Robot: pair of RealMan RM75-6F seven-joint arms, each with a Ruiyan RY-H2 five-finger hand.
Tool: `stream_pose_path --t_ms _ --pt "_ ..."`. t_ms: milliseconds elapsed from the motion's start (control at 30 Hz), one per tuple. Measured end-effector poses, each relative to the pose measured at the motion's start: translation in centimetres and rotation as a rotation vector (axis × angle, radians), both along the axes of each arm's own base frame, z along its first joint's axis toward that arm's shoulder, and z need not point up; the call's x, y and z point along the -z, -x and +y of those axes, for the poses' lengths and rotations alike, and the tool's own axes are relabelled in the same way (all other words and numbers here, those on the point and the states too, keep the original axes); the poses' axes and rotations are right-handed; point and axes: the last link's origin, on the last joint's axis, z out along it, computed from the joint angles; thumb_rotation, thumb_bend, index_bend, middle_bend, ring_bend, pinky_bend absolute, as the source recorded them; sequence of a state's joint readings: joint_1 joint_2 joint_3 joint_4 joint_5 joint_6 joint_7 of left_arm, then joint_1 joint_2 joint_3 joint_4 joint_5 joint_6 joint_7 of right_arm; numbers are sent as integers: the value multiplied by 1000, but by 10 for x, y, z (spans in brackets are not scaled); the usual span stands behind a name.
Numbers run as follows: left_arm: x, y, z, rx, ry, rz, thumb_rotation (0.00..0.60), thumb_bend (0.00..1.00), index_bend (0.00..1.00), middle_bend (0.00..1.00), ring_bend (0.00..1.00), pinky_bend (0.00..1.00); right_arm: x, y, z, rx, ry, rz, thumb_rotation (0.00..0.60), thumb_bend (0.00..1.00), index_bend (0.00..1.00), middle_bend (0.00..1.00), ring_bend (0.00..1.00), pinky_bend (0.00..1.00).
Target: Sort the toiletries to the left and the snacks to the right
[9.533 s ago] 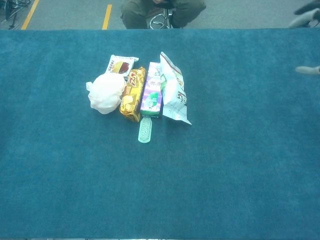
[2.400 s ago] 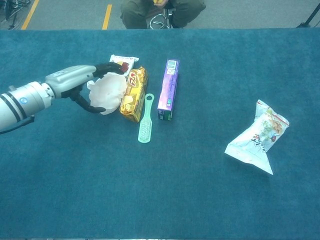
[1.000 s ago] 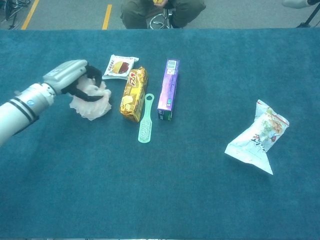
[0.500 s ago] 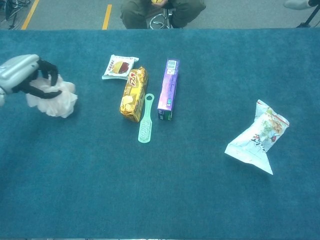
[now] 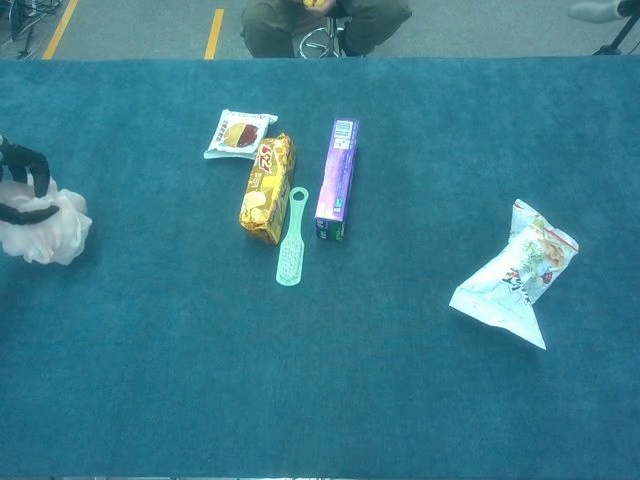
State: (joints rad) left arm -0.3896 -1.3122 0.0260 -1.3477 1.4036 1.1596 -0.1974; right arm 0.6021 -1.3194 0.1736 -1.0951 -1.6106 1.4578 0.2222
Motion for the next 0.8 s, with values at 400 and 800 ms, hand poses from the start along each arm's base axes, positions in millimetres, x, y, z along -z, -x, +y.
stream_pose_path --t_ms 400,800 --pt "-4 -10 -5 -14 89 34 600 183 107 8 139 403 1 2 -1 7 -1 -5 600 0 52 173 118 292" --pt "-28 -65 -3 102 38 38 600 112 76 0 73 291 1 4 0 8 1 -16 600 0 52 173 118 292"
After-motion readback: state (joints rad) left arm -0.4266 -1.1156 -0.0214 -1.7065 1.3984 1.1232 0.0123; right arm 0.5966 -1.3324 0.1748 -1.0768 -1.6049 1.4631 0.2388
